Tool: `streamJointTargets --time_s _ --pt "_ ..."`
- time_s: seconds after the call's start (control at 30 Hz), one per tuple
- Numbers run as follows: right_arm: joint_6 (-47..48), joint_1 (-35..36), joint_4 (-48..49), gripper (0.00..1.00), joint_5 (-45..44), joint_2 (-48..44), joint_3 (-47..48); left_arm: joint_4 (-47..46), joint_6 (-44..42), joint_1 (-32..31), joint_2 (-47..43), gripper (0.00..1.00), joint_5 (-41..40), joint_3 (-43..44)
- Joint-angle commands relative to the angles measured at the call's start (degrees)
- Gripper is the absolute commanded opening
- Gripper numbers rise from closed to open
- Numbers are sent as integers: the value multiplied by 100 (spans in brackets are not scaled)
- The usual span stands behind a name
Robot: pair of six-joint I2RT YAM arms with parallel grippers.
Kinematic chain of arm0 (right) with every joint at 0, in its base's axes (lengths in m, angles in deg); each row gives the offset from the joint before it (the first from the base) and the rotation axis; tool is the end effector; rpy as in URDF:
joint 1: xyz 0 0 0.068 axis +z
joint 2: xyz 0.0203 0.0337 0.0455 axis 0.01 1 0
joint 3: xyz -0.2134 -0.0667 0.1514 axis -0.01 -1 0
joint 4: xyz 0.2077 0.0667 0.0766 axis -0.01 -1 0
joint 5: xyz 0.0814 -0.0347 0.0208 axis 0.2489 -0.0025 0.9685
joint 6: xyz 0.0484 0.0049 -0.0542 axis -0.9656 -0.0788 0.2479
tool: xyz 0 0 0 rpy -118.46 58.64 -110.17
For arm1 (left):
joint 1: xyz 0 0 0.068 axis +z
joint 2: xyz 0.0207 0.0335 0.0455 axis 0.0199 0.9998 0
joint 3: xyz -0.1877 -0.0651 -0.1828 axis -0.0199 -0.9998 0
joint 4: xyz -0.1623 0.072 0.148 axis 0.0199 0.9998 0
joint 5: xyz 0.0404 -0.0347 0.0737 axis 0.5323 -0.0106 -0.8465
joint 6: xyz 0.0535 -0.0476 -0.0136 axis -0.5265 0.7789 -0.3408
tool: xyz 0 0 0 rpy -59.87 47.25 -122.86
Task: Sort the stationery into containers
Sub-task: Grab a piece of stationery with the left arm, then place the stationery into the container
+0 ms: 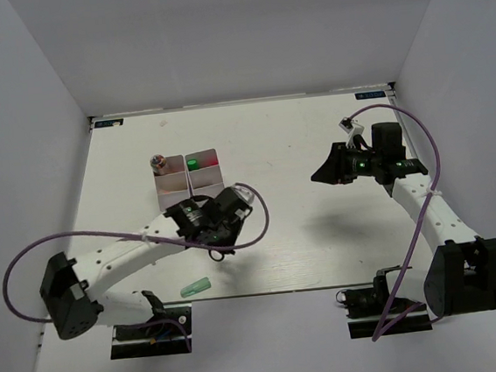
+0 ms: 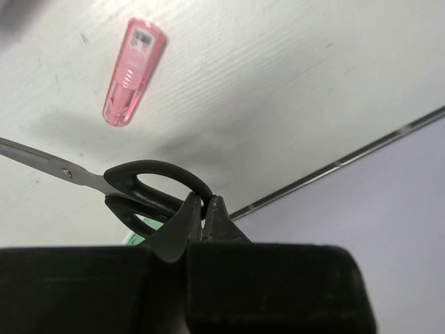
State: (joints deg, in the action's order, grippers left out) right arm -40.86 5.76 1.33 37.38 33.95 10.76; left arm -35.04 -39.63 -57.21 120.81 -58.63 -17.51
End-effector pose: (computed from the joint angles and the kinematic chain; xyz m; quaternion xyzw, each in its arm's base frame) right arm 0.2395 0.0628 0.2766 -0.1185 0.8392 0.3803 0.3703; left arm 0.1243 -0.1848 0.2388 0.2724 0.9454 -0.0543 0.1705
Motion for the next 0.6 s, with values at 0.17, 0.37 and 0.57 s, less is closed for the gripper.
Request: streamJointTargets --time_s 0.17,0.37,0.57 --pt "-102 -44 231 40 158 -65 -18 -270 464 1122 -1323 1 1060 628" --pt "-128 -53 258 40 140 -48 -27 -1130 1097 2959 -1790 1 2500 331" --pt "-110 -53 266 40 140 -48 -27 -2722 2448 4506 -1949 1 3591 -337"
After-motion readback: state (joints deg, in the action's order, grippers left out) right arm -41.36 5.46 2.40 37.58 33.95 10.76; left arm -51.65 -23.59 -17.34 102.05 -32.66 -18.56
